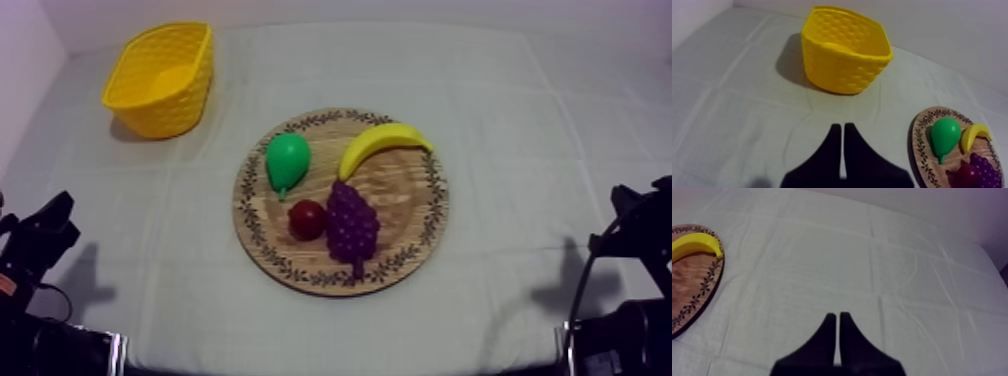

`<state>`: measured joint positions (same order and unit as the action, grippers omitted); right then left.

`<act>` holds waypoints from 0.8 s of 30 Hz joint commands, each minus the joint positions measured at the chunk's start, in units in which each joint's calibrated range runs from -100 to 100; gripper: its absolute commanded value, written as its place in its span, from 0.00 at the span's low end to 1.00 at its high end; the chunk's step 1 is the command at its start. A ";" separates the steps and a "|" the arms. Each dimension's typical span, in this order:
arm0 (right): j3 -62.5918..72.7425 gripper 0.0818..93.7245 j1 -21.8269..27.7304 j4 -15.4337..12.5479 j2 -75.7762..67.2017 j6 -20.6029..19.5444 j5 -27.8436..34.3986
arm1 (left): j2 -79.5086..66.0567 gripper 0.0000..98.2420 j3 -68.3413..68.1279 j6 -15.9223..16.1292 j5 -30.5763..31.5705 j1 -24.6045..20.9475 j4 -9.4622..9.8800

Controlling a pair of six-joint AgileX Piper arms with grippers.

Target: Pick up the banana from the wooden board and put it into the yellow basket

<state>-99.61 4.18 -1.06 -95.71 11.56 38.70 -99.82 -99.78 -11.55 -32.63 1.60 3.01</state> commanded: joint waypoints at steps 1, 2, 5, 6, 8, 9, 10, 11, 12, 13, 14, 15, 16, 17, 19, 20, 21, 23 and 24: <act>-0.05 0.00 0.03 0.01 -0.05 -0.01 0.01 | -0.01 0.00 0.00 0.00 -0.03 0.03 -0.01; -0.05 0.00 0.03 0.01 -0.05 -0.01 0.01 | -0.01 0.00 0.00 0.00 -0.03 0.03 -0.01; -0.05 0.00 0.03 0.01 -0.05 -0.01 0.01 | -0.01 0.00 0.00 0.00 -0.03 0.03 -0.01; -0.05 0.00 0.03 0.01 -0.05 -0.01 0.01 | -0.01 0.00 0.00 0.00 -0.03 0.03 -0.01; -0.05 0.00 0.03 0.01 -0.05 -0.01 0.01 | -0.01 0.00 0.00 0.00 -0.03 0.03 -0.01; -0.05 0.00 0.03 0.01 -0.05 -0.01 0.01 | -0.01 0.00 0.00 0.00 -0.03 0.03 -0.01; -0.05 0.00 0.03 0.01 -0.05 -0.01 0.01 | -0.01 0.00 0.00 0.00 -0.03 0.03 -0.01; -0.05 0.00 0.03 0.01 -0.05 -0.01 0.01 | -0.01 0.00 0.00 0.00 -0.03 0.03 -0.01; -0.05 0.00 0.03 0.01 -0.05 -0.01 0.01 | -0.01 0.00 0.00 0.15 -0.03 0.03 -0.01; -0.05 0.00 0.03 0.01 -0.05 -0.01 0.01 | -0.01 0.00 0.07 0.44 -0.27 0.03 -0.08; -0.05 0.00 0.03 0.01 -0.05 -0.01 0.01 | -0.01 0.00 0.15 0.72 -0.57 0.03 -0.22; -0.05 0.00 0.03 0.01 -0.05 -0.01 0.01 | -0.01 0.00 0.21 0.94 -0.77 0.03 -0.32; -0.05 0.00 0.03 0.01 -0.05 -0.01 0.01 | -0.01 0.00 0.24 1.04 -0.91 0.03 -0.38; -0.05 0.00 0.03 0.01 -0.05 -0.01 0.01 | -0.01 0.00 0.27 0.99 -1.01 0.03 -0.43; -0.05 0.00 0.03 0.01 -0.05 -0.01 0.01 | -0.01 0.01 0.31 0.89 -1.13 0.03 -0.49; -0.05 0.00 0.03 0.01 -0.05 -0.01 0.01 | -0.01 0.01 0.31 0.86 -1.17 0.03 -0.50; -0.05 0.00 0.03 0.01 -0.05 -0.01 0.01 | -0.01 0.00 0.32 0.84 -1.19 0.03 -0.52; -0.05 0.00 0.03 0.01 -0.05 -0.01 0.01 | -0.01 0.00 0.33 0.77 -1.22 0.05 -0.53; -0.05 0.00 0.03 0.01 -0.05 -0.01 0.01 | -0.01 0.01 0.33 0.74 -1.23 0.07 -0.53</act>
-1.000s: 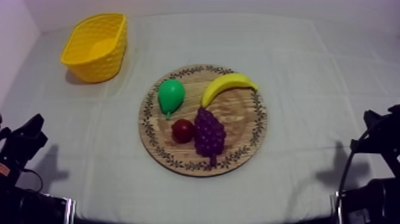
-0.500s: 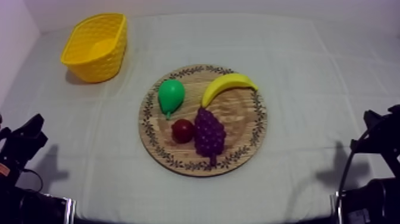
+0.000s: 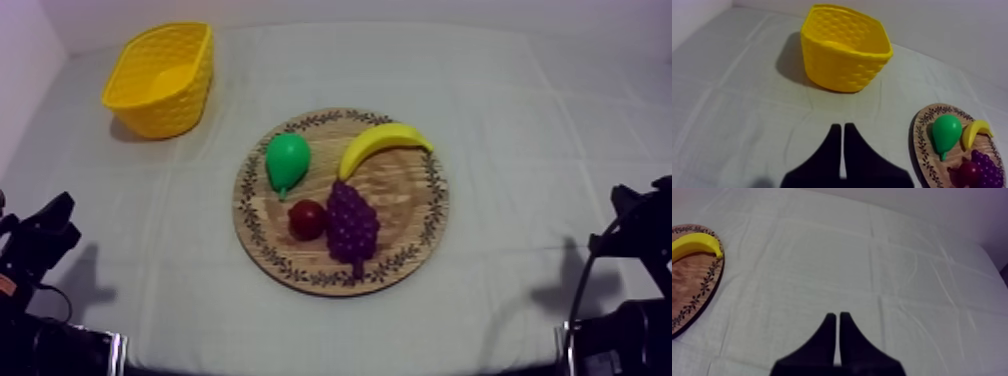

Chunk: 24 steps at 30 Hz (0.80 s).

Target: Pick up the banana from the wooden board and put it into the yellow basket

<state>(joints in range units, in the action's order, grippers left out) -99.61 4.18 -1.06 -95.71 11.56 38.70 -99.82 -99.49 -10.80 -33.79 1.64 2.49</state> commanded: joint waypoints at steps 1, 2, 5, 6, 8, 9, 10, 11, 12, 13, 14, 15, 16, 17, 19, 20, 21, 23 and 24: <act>-0.05 0.00 0.03 0.01 -0.05 -0.01 0.01 | -0.01 0.01 0.01 0.12 0.05 0.04 -0.02; -0.05 0.00 0.03 0.01 -0.05 -0.01 0.01 | -0.01 0.01 -0.08 0.57 0.25 0.05 -0.04; -0.05 0.00 0.03 0.01 -0.05 -0.01 0.01 | -0.01 0.01 -0.22 2.72 0.61 0.08 -0.33; -0.05 0.00 0.03 0.01 -0.05 -0.01 0.01 | -0.01 0.01 -0.24 3.38 0.67 0.19 -0.38; -0.05 0.00 0.03 0.01 -0.05 -0.01 0.01 | -0.06 0.01 -0.26 4.52 0.71 0.57 -0.45; -0.05 0.00 0.03 0.01 -0.05 -0.01 0.01 | -0.10 0.01 -0.24 4.95 0.69 0.74 -0.49; -0.05 0.00 0.03 0.01 -0.05 -0.01 0.01 | -0.12 0.01 -0.22 5.30 0.63 0.91 -0.52; -0.05 0.00 0.03 0.01 -0.05 -0.01 0.01 | -0.14 0.01 -0.17 5.61 0.58 1.13 -0.55; -0.05 0.00 0.03 0.01 -0.05 -0.01 0.01 | -0.15 0.01 -0.14 5.90 0.55 1.31 -0.58; -0.05 0.00 0.03 0.01 -0.05 -0.01 0.01 | -0.16 0.01 -0.12 6.33 0.55 1.44 -0.75; -0.05 0.00 0.03 0.01 -0.05 -0.01 0.01 | -0.01 0.01 -0.07 6.64 0.56 1.53 -0.89; -0.05 0.00 0.03 0.01 -0.05 -0.01 0.01 | 0.37 0.01 0.17 6.93 0.56 1.59 -1.01; -0.05 0.00 0.03 0.01 -0.05 -0.01 0.01 | 1.14 0.01 0.67 7.23 0.56 1.65 -1.11; -0.05 0.00 0.03 0.01 -0.05 -0.01 0.01 | 2.27 0.01 1.52 7.56 0.56 1.74 -1.18; -0.05 0.00 0.03 0.01 -0.05 -0.01 0.01 | 5.15 0.01 4.14 8.32 0.58 2.00 -1.27; -0.05 0.00 0.03 0.01 -0.05 -0.01 0.01 | 6.83 0.01 5.82 8.76 0.65 2.14 -1.29; -0.05 0.00 0.03 0.01 -0.05 -0.01 0.01 | 8.73 0.01 7.87 9.25 0.70 2.32 -1.31; -0.05 0.00 0.03 0.01 -0.05 -0.01 0.01 | 13.10 0.01 12.80 10.16 0.75 2.85 -1.23; -0.05 0.00 0.03 0.01 -0.05 -0.01 0.01 | 15.53 0.01 15.57 10.62 0.77 3.17 -1.18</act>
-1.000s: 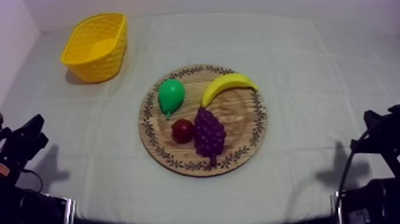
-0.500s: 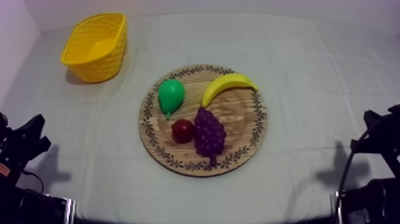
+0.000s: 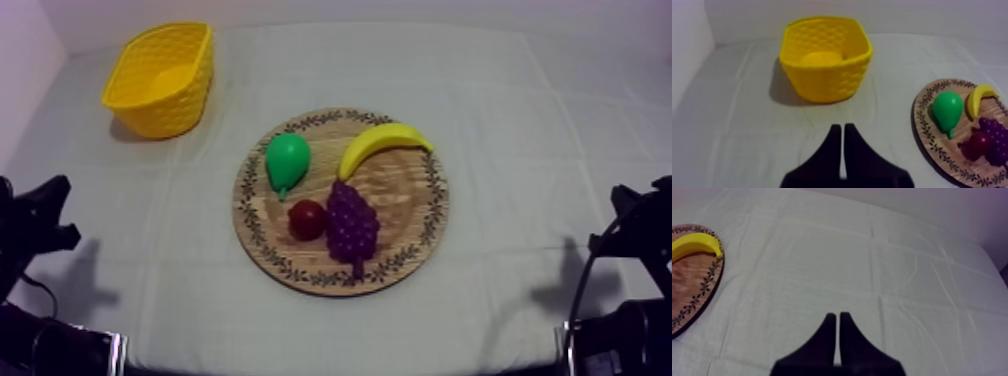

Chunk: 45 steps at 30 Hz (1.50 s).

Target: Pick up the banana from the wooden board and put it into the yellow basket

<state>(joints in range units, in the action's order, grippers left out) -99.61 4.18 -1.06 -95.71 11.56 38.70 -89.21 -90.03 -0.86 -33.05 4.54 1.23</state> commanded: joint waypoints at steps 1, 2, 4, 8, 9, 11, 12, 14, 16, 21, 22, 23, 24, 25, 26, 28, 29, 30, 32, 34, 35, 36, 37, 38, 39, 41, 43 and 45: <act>-0.05 0.00 0.03 0.01 -0.05 -0.01 0.01 | 7.45 0.01 9.09 1.17 -0.06 0.66 0.13; -0.05 0.00 0.03 0.01 -0.05 -0.01 0.01 | 10.09 0.01 12.21 1.67 -0.31 1.11 0.15; -0.05 0.00 0.03 0.01 -0.05 -0.01 0.01 | 15.59 0.01 18.42 2.82 -0.74 2.08 0.09; -0.05 0.00 0.03 0.01 -0.05 -0.01 0.01 | 26.72 0.01 29.78 4.94 -1.05 5.10 0.23; -0.05 0.00 0.03 0.01 -0.05 -0.01 0.01 | 29.35 0.01 32.35 5.28 -1.08 6.06 0.47; -0.05 0.00 0.03 0.01 -0.05 -0.01 0.01 | 34.20 0.01 37.01 5.15 -1.12 8.28 1.75; -0.05 0.00 0.03 0.01 -0.05 -0.01 0.01 | 36.44 0.01 39.12 5.13 -1.13 9.35 2.30; -0.05 0.00 0.03 0.01 -0.05 -0.01 0.01 | 40.86 0.01 43.24 5.65 -1.28 11.23 2.89; -0.05 0.00 0.03 0.01 -0.05 -0.01 0.01 | 45.23 0.02 47.67 6.51 -2.35 12.90 3.10; -0.05 0.00 0.03 0.01 -0.05 -0.01 0.01 | 55.38 0.02 58.85 8.38 -7.80 16.84 3.16; -0.05 0.00 0.03 0.01 -0.05 -0.01 0.01 | 57.19 0.02 60.47 8.53 -8.48 17.52 3.15; -0.05 0.00 0.03 0.01 -0.05 -0.01 0.01 | 58.92 0.02 61.84 8.61 -8.95 18.23 3.18; -0.05 0.00 0.03 0.01 -0.05 -0.01 0.01 | 60.60 0.02 63.03 8.65 -9.28 18.97 3.27; -0.05 0.00 0.03 0.01 -0.05 -0.01 0.01 | 62.19 0.02 64.07 8.67 -9.46 19.72 3.42; -0.05 0.00 0.03 0.01 -0.05 -0.01 0.01 | 63.69 0.02 64.99 8.59 -9.52 20.47 3.65; -0.05 0.00 0.03 0.01 -0.05 -0.01 0.01 | 66.48 0.02 66.55 8.27 -9.50 21.88 4.17; -0.05 0.00 0.03 0.01 -0.05 -0.01 0.01 | 67.83 0.02 67.23 8.00 -9.47 22.50 4.42; -0.05 0.00 0.03 0.01 -0.05 -0.01 0.01 | 69.17 0.02 67.91 7.75 -9.43 23.04 4.59; -0.05 0.00 0.03 0.01 -0.05 -0.01 0.01 | 71.75 0.02 69.08 7.20 -9.29 24.04 4.85; -0.05 0.00 0.03 0.01 -0.05 -0.01 0.01 | 74.27 0.02 70.13 6.44 -9.18 24.97 5.14; -0.05 0.00 0.03 0.01 -0.05 -0.01 0.01 | 75.51 0.02 70.55 5.74 -9.15 25.45 5.48; -0.05 0.00 0.03 0.01 -0.05 -0.01 0.01 | 76.79 0.02 70.83 4.96 -9.13 25.89 5.88; -0.05 0.00 0.03 0.01 -0.05 -0.01 0.01 | 78.07 0.03 71.07 4.22 -9.17 26.28 6.27; -0.05 0.00 0.03 0.01 -0.05 -0.01 0.01 | 79.38 0.03 71.23 3.55 -9.21 26.62 6.59; -0.05 0.00 0.03 0.01 -0.05 -0.01 0.01 | 80.67 0.03 71.35 3.00 -9.25 26.93 6.82; -0.05 0.00 0.03 0.01 -0.05 -0.01 0.01 | 83.10 0.03 71.49 2.16 -9.29 27.44 7.09; -0.05 0.00 0.03 0.01 -0.05 -0.01 0.01 | 85.29 0.03 71.46 1.55 -9.31 27.84 7.19; -0.05 0.00 0.03 0.01 -0.05 -0.01 0.01 | 87.14 0.03 71.39 1.10 -9.25 28.19 7.13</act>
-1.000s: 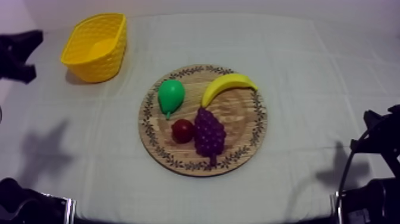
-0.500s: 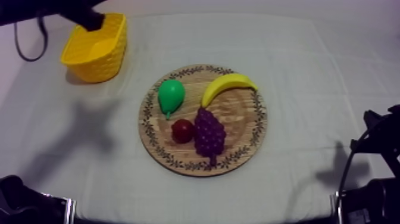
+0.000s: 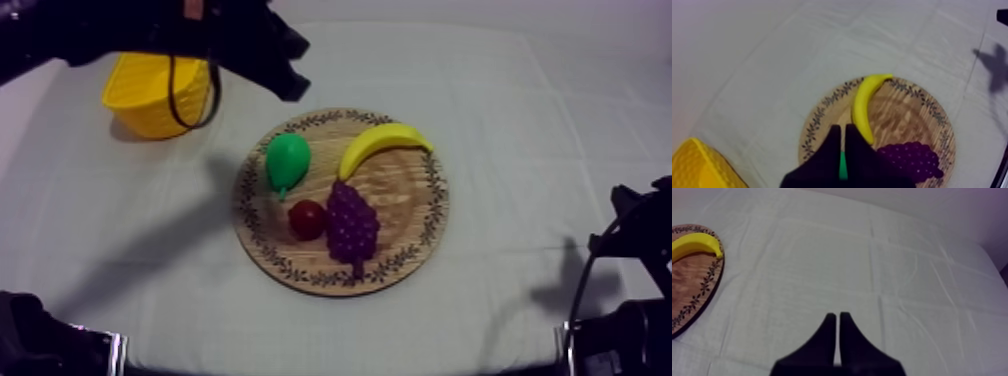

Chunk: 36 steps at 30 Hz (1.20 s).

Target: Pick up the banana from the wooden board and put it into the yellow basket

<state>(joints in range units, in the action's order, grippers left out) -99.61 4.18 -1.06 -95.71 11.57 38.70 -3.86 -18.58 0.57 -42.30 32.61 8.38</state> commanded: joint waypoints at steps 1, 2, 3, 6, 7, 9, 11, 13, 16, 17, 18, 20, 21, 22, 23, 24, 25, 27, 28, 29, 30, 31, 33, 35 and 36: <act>-0.05 0.00 0.03 0.01 -0.05 -0.02 0.01 | 2.55 0.03 -0.10 -0.55 0.06 0.25 -0.05; -0.05 0.00 0.03 0.01 -0.05 -0.02 0.01 | 3.24 0.03 -0.12 -0.83 0.09 0.39 -0.06; -0.05 0.00 0.03 0.01 -0.05 -0.02 0.01 | 3.82 0.03 -0.14 -1.14 0.12 0.53 -0.11; -0.05 0.00 0.03 0.01 -0.05 -0.02 0.01 | 5.16 0.03 -0.22 -1.62 0.15 0.81 -0.62; -0.05 0.00 0.03 0.01 -0.05 -0.02 0.01 | 5.50 0.04 -0.24 -1.71 0.21 0.91 -0.77; -0.05 0.00 0.03 0.01 -0.05 -0.02 0.01 | 6.06 0.04 -0.26 -1.94 0.56 1.13 -0.95; -0.05 0.00 0.03 0.01 -0.05 -0.02 0.01 | 6.53 0.05 -0.31 -2.28 1.07 1.25 -1.03; -0.05 0.00 0.03 0.01 -0.05 -0.02 0.01 | 6.84 0.05 -0.57 -2.73 1.47 1.35 -0.94; -0.05 0.00 0.03 0.01 -0.05 -0.02 0.01 | 7.13 0.12 -1.45 -3.23 2.04 1.39 -1.02; -0.05 0.00 0.03 0.01 -0.05 -0.02 0.01 | 7.22 0.24 -1.81 -3.45 2.09 1.36 -1.06; -0.05 0.00 0.03 0.01 -0.05 -0.02 0.01 | 7.31 0.38 -2.09 -3.82 1.83 1.32 -1.08; -0.05 0.00 0.03 0.01 -0.05 -0.02 0.01 | 7.46 0.61 -2.64 -4.46 1.44 1.27 -1.13; -0.05 0.00 0.03 0.01 -0.05 -0.02 0.01 | 7.50 0.68 -2.94 -4.68 1.35 1.28 -1.14; -0.05 0.00 0.03 0.01 -0.05 -0.02 0.01 | 7.56 0.72 -3.21 -4.79 1.36 1.33 -1.15; -0.05 0.00 0.03 0.01 -0.05 -0.02 0.01 | 7.60 0.75 -3.47 -4.98 1.42 1.39 -1.07; -0.05 0.00 0.03 0.01 -0.05 -0.02 0.01 | 7.65 0.76 -3.69 -5.22 1.46 1.42 -1.02; -0.05 0.00 0.03 0.01 -0.05 -0.02 0.01 | 7.71 0.77 -3.84 -5.44 1.53 1.45 -0.98; -0.05 0.00 0.03 0.01 -0.05 -0.02 0.01 | 7.86 0.77 -4.13 -5.72 2.08 1.48 -0.93; -0.05 0.00 0.03 0.01 -0.05 -0.02 0.01 | 7.99 0.76 -4.22 -5.81 2.36 1.49 -0.92; -0.05 0.00 0.03 0.01 -0.05 -0.02 0.01 | 8.16 0.76 -4.18 -5.88 2.55 1.50 -0.91; -0.05 0.00 0.03 0.01 -0.05 -0.02 0.01 | 8.41 0.76 -4.01 -5.92 2.69 1.53 -0.94; -0.05 0.00 0.03 0.01 -0.05 -0.02 0.01 | 8.73 0.75 -3.80 -5.94 2.79 1.54 -1.00; -0.05 0.00 0.03 0.01 -0.05 -0.02 0.01 | 9.59 0.75 -3.12 -5.91 2.90 1.59 -1.12; -0.05 0.00 0.03 0.01 -0.05 -0.02 0.01 | 10.86 0.74 -2.12 -5.74 2.93 1.68 -1.32; -0.05 0.00 0.03 0.01 -0.05 -0.02 0.01 | 11.64 0.74 -1.44 -5.56 2.78 1.72 -1.51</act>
<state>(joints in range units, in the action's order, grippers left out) -99.61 4.18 -1.06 -95.71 11.54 38.70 7.05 -20.63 -5.14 -39.36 34.33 6.97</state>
